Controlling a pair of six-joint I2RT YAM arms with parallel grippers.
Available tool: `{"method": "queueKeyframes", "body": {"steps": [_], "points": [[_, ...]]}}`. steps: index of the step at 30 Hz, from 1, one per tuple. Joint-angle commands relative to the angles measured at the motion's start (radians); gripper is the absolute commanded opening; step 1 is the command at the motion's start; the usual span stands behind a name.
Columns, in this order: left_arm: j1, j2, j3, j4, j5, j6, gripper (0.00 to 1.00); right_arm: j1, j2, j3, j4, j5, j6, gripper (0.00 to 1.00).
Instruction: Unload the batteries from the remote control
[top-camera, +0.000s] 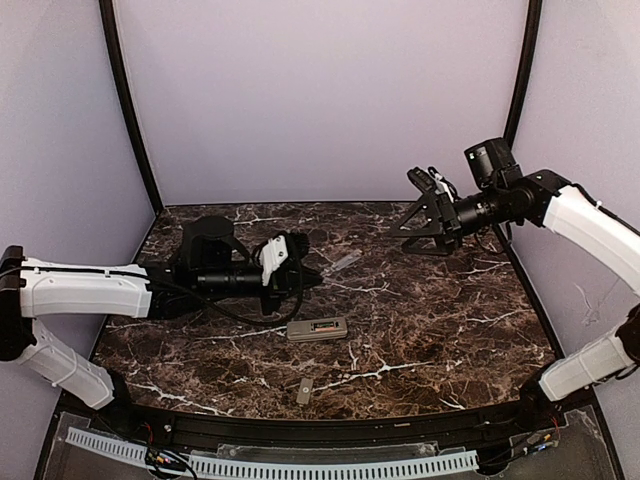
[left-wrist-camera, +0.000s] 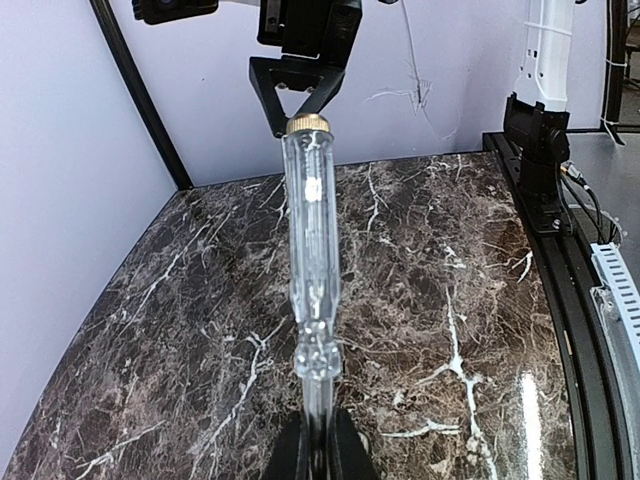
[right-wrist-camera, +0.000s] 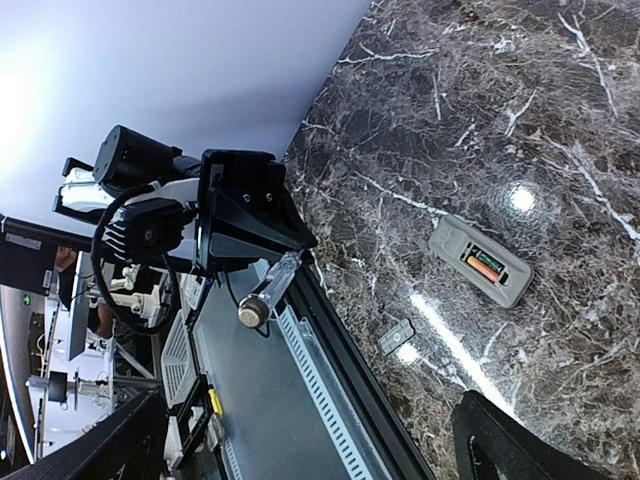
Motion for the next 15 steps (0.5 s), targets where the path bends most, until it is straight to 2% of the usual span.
{"method": "queueKeyframes", "body": {"steps": [1,10,15], "points": [[0.008,-0.049,-0.030,0.031,0.040,0.048,0.00,-0.007,0.032,0.070,-0.050,-0.088,-0.032,0.98],[0.019,-0.043,-0.039,0.064,0.108,0.043,0.00,-0.007,0.048,0.087,-0.067,-0.048,-0.013,0.99],[0.021,-0.023,-0.033,0.092,0.143,0.044,0.00,-0.007,0.050,0.083,-0.053,-0.101,0.008,0.99]]}}
